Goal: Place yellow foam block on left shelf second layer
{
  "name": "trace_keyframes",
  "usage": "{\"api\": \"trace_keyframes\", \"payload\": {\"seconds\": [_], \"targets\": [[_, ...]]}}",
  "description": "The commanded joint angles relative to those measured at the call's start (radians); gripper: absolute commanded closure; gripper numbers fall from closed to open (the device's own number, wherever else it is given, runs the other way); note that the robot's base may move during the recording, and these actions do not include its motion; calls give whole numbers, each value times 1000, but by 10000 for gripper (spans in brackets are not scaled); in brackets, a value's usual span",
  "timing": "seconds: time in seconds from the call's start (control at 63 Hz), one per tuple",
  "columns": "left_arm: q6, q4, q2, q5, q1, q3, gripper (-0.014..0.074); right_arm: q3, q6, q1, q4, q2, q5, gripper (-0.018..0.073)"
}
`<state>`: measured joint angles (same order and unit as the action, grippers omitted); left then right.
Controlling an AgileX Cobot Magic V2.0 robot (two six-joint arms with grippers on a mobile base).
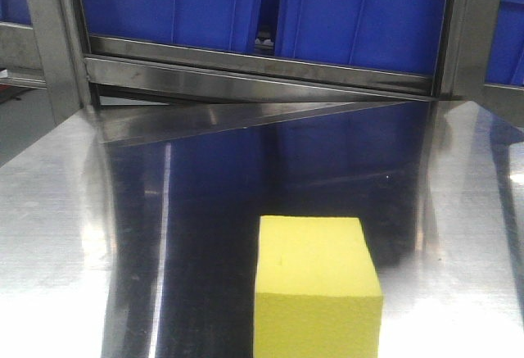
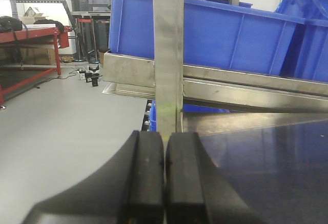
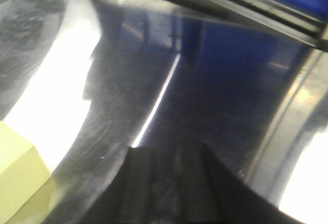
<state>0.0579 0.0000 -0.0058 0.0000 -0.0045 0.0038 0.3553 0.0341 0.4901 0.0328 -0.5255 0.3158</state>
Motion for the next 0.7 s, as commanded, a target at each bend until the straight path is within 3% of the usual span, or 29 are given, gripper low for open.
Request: {"api": "trace_keyframes", "payload": {"seconds": [0.0, 0.063, 0.254, 0.428, 0.682], "targets": [[3, -6, -20, -80, 2, 25, 472, 67, 31, 30, 17, -63, -86, 41], [3, -6, -20, -80, 2, 25, 472, 90, 117, 39, 17, -116, -74, -85], [3, -6, -20, -80, 2, 25, 472, 196, 395, 59, 49, -267, 60, -74], [3, -6, -20, -80, 2, 25, 472, 352, 697, 136, 70, -417, 262, -74], [3, -6, -20, -80, 2, 25, 472, 562, 931, 307, 119, -658, 480, -73]]}}
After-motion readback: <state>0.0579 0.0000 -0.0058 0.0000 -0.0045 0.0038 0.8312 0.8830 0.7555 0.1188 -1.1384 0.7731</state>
